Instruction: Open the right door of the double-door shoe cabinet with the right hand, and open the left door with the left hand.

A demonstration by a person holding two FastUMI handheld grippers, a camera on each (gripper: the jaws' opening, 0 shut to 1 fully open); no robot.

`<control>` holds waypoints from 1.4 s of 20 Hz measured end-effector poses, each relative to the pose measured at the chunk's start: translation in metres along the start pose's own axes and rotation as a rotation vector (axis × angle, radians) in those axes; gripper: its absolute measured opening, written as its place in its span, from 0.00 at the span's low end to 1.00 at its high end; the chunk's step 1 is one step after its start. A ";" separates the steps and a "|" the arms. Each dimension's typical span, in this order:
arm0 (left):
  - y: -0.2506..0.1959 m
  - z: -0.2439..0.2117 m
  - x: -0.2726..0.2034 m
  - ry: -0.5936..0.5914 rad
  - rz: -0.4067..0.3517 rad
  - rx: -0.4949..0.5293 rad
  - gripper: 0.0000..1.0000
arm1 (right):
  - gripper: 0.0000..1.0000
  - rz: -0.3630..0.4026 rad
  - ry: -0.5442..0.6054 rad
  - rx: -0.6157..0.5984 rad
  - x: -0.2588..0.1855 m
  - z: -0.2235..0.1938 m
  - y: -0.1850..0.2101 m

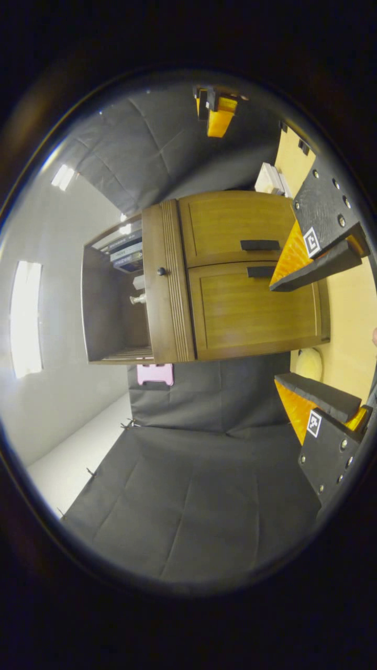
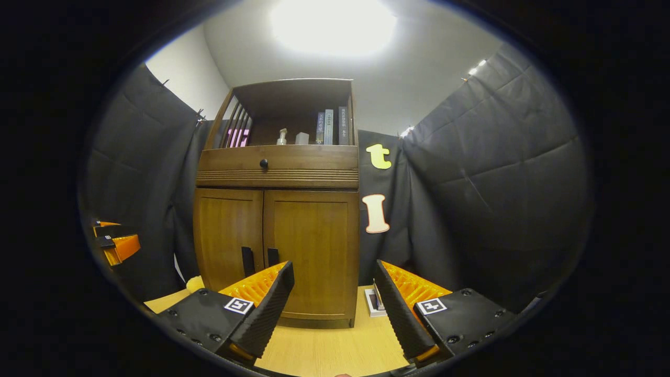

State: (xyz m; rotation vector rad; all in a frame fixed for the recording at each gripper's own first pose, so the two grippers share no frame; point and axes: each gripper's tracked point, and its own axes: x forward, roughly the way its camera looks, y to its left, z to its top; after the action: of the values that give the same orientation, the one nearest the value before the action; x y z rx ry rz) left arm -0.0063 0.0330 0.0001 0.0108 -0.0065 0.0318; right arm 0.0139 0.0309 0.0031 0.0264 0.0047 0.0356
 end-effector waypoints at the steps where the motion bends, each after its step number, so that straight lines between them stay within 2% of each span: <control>1: 0.002 0.000 -0.002 -0.001 0.007 0.003 0.89 | 0.97 0.009 -0.005 0.003 0.005 0.002 0.005; 15: 0.042 0.001 -0.023 0.007 0.130 0.040 0.91 | 0.96 0.124 -0.007 0.037 0.091 -0.006 0.059; 28: 0.084 0.004 -0.045 0.022 0.258 0.066 0.91 | 0.97 0.168 0.066 0.060 0.167 -0.053 0.100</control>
State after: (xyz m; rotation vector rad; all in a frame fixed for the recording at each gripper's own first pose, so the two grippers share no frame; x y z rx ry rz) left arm -0.0541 0.1160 0.0047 0.0759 0.0155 0.2904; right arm 0.1770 0.1376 -0.0477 0.0859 0.0696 0.2043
